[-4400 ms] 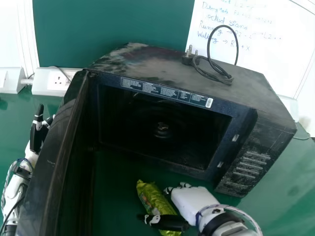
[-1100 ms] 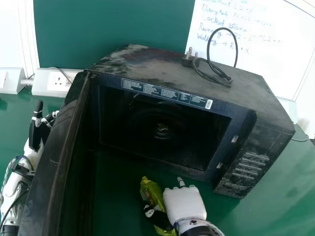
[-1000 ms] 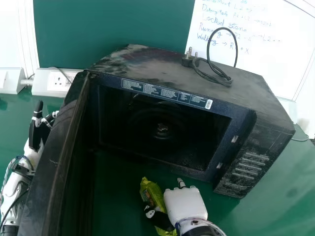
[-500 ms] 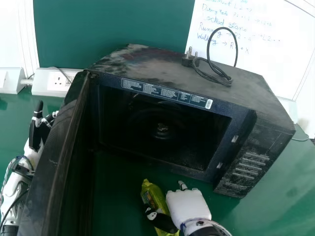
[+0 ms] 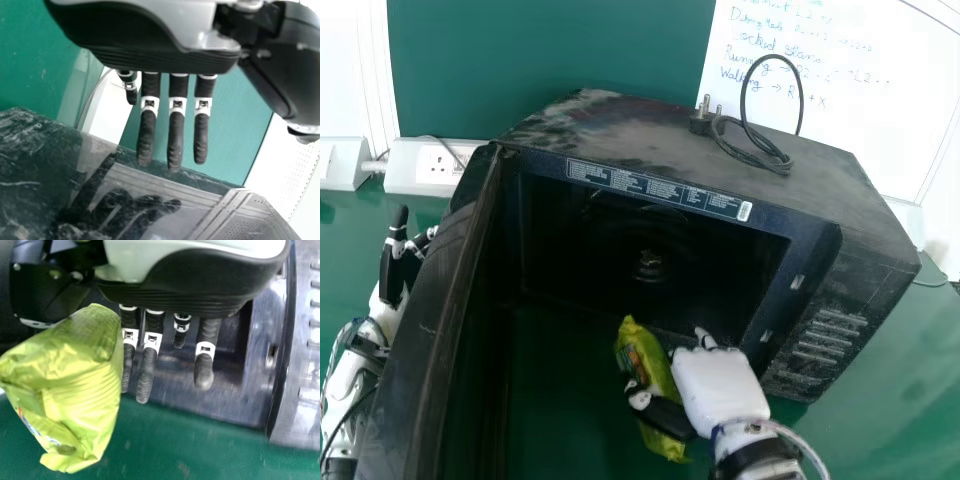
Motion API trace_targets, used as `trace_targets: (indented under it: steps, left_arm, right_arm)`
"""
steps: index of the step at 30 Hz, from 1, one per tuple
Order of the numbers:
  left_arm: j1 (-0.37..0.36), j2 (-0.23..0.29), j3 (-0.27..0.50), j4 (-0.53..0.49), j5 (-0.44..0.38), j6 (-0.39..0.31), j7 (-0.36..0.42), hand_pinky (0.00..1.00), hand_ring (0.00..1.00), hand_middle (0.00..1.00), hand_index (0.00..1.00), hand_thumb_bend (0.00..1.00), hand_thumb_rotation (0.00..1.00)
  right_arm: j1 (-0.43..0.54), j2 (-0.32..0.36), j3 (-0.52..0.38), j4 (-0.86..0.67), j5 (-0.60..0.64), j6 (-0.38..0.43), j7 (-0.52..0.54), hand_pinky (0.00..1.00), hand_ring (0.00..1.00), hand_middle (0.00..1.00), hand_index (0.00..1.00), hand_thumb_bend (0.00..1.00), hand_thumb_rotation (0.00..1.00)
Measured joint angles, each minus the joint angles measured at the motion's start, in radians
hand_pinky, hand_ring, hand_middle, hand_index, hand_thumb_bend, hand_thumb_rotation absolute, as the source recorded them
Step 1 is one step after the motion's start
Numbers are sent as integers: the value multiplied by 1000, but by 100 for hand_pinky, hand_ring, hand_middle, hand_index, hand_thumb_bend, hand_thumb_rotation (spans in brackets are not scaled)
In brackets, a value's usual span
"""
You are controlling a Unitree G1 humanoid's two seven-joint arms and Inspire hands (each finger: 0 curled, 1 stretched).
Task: Put biscuit inside oven
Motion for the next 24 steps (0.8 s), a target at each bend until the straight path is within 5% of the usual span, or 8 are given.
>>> trace_targets:
  steps: [13, 24]
  left_arm:
    - [0, 0, 0, 2, 0, 0, -1, 24, 32, 41, 49, 52, 8]
    - [0, 0, 0, 1, -1, 1, -2, 25, 32, 42, 49, 52, 8]
  right_arm:
    - [-111, 18, -18, 48, 6, 38, 13, 12, 21, 47, 48, 52, 0]
    - [-225, 29, -6, 192, 67, 74, -144, 9, 16, 47, 48, 53, 0]
